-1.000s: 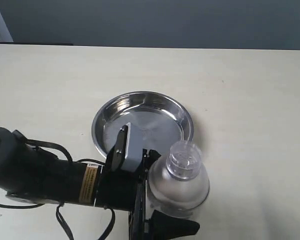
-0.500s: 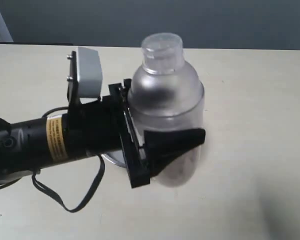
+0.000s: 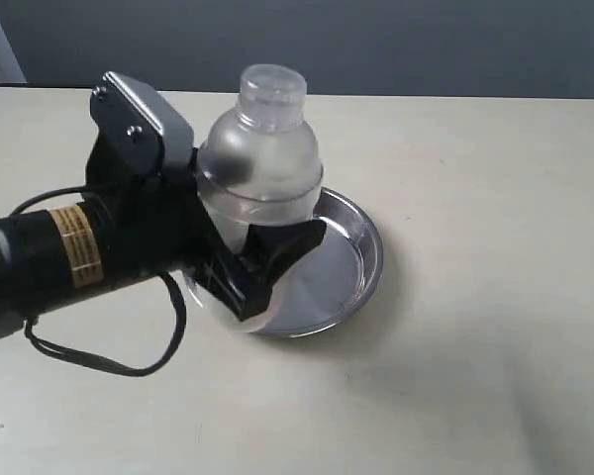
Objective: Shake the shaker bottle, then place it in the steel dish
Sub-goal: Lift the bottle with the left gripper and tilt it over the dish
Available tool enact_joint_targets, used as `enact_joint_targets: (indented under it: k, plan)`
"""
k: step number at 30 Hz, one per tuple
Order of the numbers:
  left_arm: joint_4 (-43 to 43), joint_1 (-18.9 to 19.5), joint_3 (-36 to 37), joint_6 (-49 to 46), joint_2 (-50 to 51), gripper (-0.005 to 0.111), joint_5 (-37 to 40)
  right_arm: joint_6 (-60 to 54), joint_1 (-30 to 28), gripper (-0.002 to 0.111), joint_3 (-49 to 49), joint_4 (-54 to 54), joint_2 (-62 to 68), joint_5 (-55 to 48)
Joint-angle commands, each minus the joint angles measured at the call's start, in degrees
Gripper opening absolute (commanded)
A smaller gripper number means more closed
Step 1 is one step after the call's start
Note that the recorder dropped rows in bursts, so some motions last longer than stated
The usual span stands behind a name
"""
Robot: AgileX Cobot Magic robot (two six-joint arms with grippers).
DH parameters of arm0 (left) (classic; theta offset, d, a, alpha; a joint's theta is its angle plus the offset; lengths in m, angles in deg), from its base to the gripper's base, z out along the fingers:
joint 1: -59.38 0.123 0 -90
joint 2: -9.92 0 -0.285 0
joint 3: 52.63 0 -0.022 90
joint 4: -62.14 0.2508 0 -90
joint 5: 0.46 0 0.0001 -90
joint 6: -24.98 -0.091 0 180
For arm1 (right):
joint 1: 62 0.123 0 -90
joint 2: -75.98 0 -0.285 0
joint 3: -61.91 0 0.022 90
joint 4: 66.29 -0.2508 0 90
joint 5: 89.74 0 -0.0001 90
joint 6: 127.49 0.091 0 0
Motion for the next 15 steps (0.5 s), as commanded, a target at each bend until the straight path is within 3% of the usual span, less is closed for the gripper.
enact_joint_targets:
  k: [1,4,7,10,13,15]
  plan:
    - [-4.14,-0.09,-4.66,-4.54,-4.45,0.0,-1.9,-0.04,0.21,-0.001,0.07,0.0,-0.22,0.52]
    - [-9.98,-0.09,-4.67,-9.44,-1.85,0.0,3.65,-0.04,0.21,-0.001,0.07,0.0,-0.22,0.52]
    - [-5.1,-0.33,-5.92,-9.56,-2.53,0.0,0.98,-0.04,0.21,-0.001,0.07,0.0,-0.22,0.52]
    - [-5.96,-0.64,-9.54,-9.86,-5.82,0.0,-0.65,-0.04,0.21,-0.001,0.07,0.0,-0.22,0.52]
    - [-14.52,-0.27,-9.0,-15.64,-3.26,0.0,6.91,-0.04,0.21,-0.001,0.07,0.0,-0.22,0.52]
    - [-15.08,0.32,-7.52,-16.22,1.21,0.0,10.83,-0.04,0.21,-0.001,0.07,0.0,-0.22,0.52]
